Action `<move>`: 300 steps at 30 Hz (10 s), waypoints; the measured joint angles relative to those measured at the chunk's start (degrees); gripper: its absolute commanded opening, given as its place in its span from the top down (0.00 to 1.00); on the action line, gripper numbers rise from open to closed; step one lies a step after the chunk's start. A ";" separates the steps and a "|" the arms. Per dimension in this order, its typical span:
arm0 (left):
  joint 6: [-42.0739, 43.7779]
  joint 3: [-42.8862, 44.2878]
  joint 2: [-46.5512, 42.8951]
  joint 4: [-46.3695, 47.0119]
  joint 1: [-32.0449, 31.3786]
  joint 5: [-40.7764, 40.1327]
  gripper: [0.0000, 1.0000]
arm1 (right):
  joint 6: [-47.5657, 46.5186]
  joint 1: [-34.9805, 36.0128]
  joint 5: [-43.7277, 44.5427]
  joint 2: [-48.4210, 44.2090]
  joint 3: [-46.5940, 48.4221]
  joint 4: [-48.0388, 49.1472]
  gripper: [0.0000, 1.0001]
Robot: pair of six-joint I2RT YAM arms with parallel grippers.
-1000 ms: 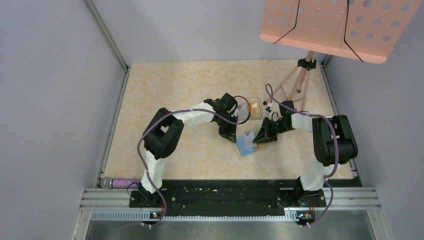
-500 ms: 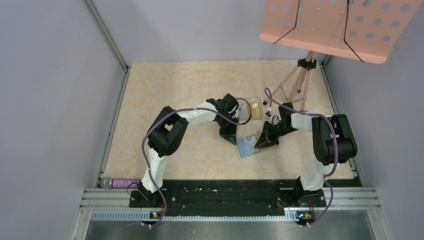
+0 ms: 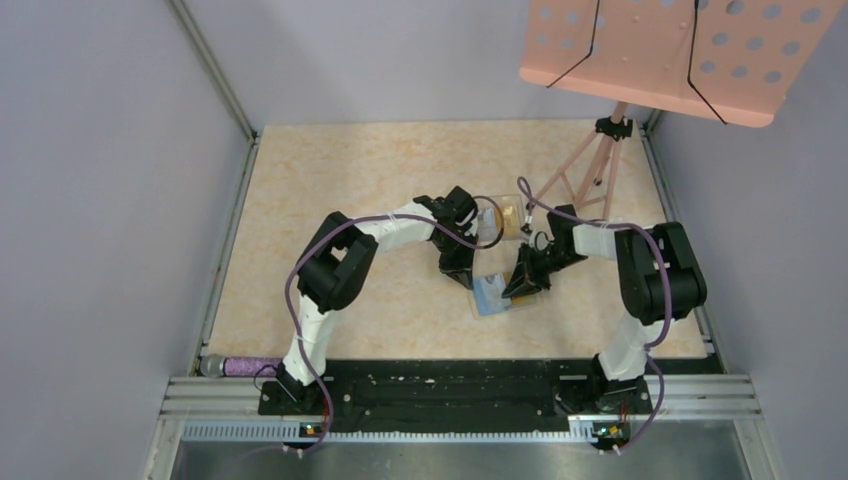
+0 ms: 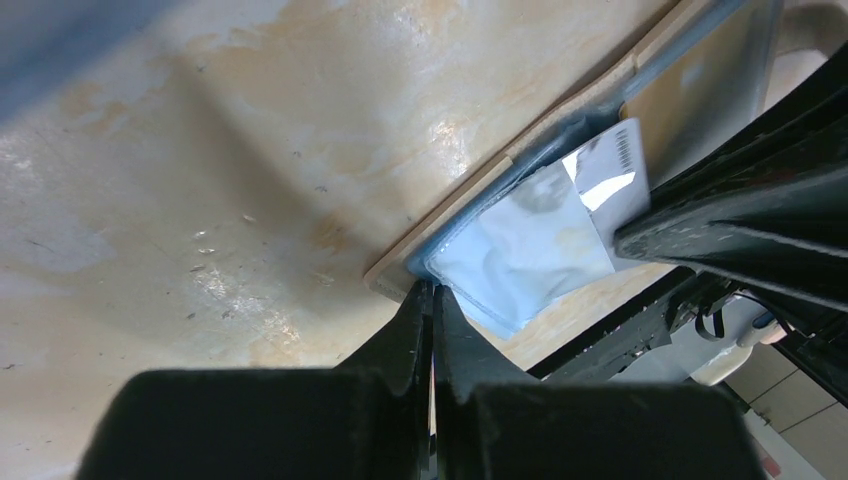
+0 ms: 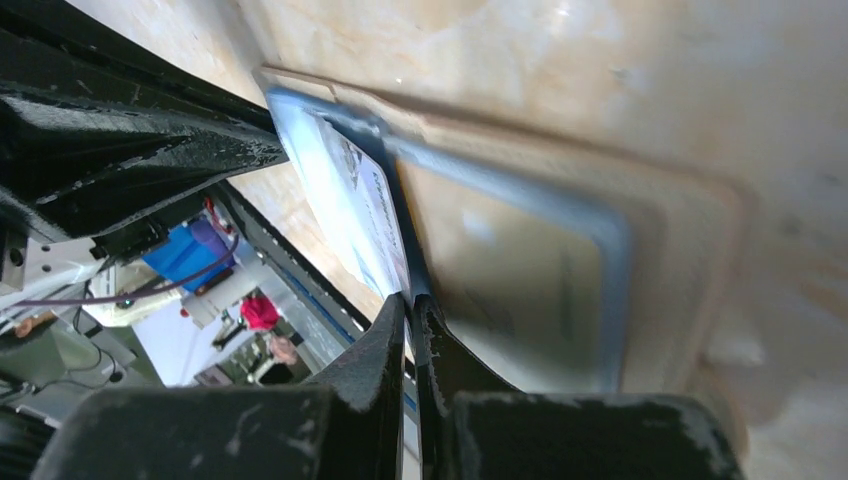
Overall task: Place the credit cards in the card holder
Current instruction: Insert the credit card into the card holder, then pick up the credit card from the storage box.
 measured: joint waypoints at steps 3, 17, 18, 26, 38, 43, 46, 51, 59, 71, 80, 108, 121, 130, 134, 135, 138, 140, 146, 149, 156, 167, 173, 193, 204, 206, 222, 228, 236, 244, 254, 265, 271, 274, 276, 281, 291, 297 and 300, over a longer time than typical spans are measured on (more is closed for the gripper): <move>0.00 0.00 0.00 0.00 0.00 -0.02 1.00 | 0.55 2.16 -0.55 1.86 1.03 0.35 0.94; 0.02 0.09 0.00 0.68 -0.02 -0.09 1.00 | 1.68 4.04 9.16 -1.16 6.29 -5.97 0.49; 0.04 0.09 0.00 0.68 -0.02 -0.07 1.00 | 1.60 4.04 9.81 -1.57 6.34 -6.08 0.49; 0.02 0.09 0.00 0.70 -0.02 -0.07 1.00 | 1.62 6.32 9.94 -0.87 6.40 -5.16 0.55; -0.04 -0.17 -1.57 0.66 0.39 -3.82 0.90 | 5.64 11.52 6.95 3.10 7.13 -3.67 0.75; -0.50 -2.82 -5.81 1.57 1.07 -4.83 0.89 | 7.26 13.31 6.19 3.96 8.66 -1.84 0.64; -1.27 -5.90 -9.16 2.93 1.95 -4.39 0.87 | 8.24 13.79 6.16 4.07 8.83 -0.98 0.57; -3.23 -11.80 -12.85 6.32 4.42 -2.03 0.83 | 9.07 13.79 6.12 4.04 8.90 -0.92 0.57; -6.71 -17.92 -13.29 14.36 6.69 5.86 0.73 | 10.01 13.86 8.46 3.39 8.94 -1.27 0.89; -8.83 -18.47 -10.49 20.46 5.62 10.08 0.67 | 10.19 13.86 10.71 3.98 8.22 -0.79 1.00; -6.93 -14.67 -8.37 14.84 3.23 5.88 0.62 | 10.12 13.86 10.69 4.26 8.20 -0.81 1.00; -3.19 -12.26 -9.11 8.41 0.98 -2.08 0.59 | 9.97 13.86 10.03 4.61 8.22 -0.83 1.00; -3.30 -13.18 -15.08 8.72 0.68 -6.80 0.59 | 9.97 13.86 10.01 4.61 8.22 -0.83 1.00; -3.32 -13.60 -12.07 11.26 0.39 -3.56 0.58 | 9.94 13.86 9.57 4.87 8.28 -0.87 1.00; -3.23 -13.60 -10.29 11.23 0.37 -3.02 0.58 | 9.92 13.86 9.55 4.87 8.28 -0.87 1.00; -3.21 -13.57 -10.03 11.23 0.39 -2.78 0.58 | 9.92 13.86 9.55 4.90 8.28 -0.87 1.00; -3.19 -13.29 -9.66 11.08 0.44 -2.32 0.59 | 9.92 13.86 9.51 4.90 8.28 -0.87 1.00; -3.17 -13.11 -9.55 10.97 0.44 -2.10 0.60 | 9.92 13.86 9.49 4.92 8.28 -0.87 1.00; -3.39 -13.11 -9.53 11.67 0.59 -0.42 0.65 | 9.92 13.86 9.42 4.92 8.28 -0.90 1.00; -3.82 -13.33 -9.68 12.90 0.74 0.94 0.68 | 9.90 13.86 9.40 4.94 8.28 -1.03 1.00; -5.97 -13.64 -10.64 15.72 0.17 5.03 0.98 | 9.62 13.86 9.18 4.92 8.28 -1.03 1.00; -6.21 -13.70 -11.37 12.20 0.44 2.16 1.00 | 9.01 14.16 11.04 2.23 9.51 -1.92 0.90; -6.21 -17.22 -18.05 9.03 2.08 -2.29 1.00 | 8.92 14.19 11.72 0.48 14.53 -2.67 0.82; -2.69 -5.88 -14.97 -6.67 3.93 -10.91 0.63 | 8.46 11.61 13.70 0.28 20.48 -4.42 0.78; -2.82 -3.23 -7.41 -0.79 2.60 6.45 0.58 | 8.41 8.57 12.39 0.46 23.47 -4.63 0.72; -2.86 -3.13 -6.34 0.98 2.56 9.07 0.56 | 8.39 8.11 12.46 0.70 24.33 -4.96 0.66; -11.21 -9.07 -16.55 21.35 21.53 12.90 0.66 | 5.66 7.72 15.98 18.67 47.87 -9.07 0.47; -9.35 4.04 -10.01 13.57 21.31 9.27 0.81 | 4.48 7.37 17.62 24.90 54.38 -11.67 0.46; -6.19 16.20 -0.68 4.66 18.69 5.27 0.88 | 3.69 6.95 15.56 29.46 56.92 -14.23 0.47; -1.29 28.48 8.09 -5.66 14.60 -1.14 0.93 | 3.39 6.99 14.12 29.79 57.16 -14.73 0.48; 6.38 36.79 15.02 -13.31 9.35 -13.97 1.00 | 3.39 7.34 13.92 29.99 57.18 -14.97 0.50; 13.66 39.78 17.99 -18.25 5.75 -27.02 1.00 | 3.50 7.41 14.16 30.32 57.53 -15.52 0.56; 14.62 41.29 18.95 -19.34 5.60 -27.36 1.00 | 4.00 7.67 14.12 30.97 58.31 -15.82 0.59; 14.60 41.62 19.15 -19.63 5.68 -26.99 1.00 | 4.11 7.78 13.66 31.30 58.69 -16.02 0.59; 14.60 41.72 19.21 -19.71 5.75 -26.75 1.00 | 4.37 7.78 12.98 31.41 58.75 -16.02 0.60; 14.51 41.77 19.26 -19.71 6.01 -25.90 1.00 | 5.64 7.78 10.45 31.71 58.97 -15.69 0.64; 14.36 41.77 19.28 -19.65 6.34 -24.65 1.00 | 9.09 7.80 1.99 31.93 56.63 -10.58 0.70; 14.03 41.77 19.28 -19.61 6.47 -24.46 1.00 | 8.13 8.17 5.14 31.47 56.37 -10.73 0.66; 14.08 41.77 19.28 -19.63 6.47 -24.46 1.00 | 6.80 8.59 7.98 31.17 56.41 -11.32 0.66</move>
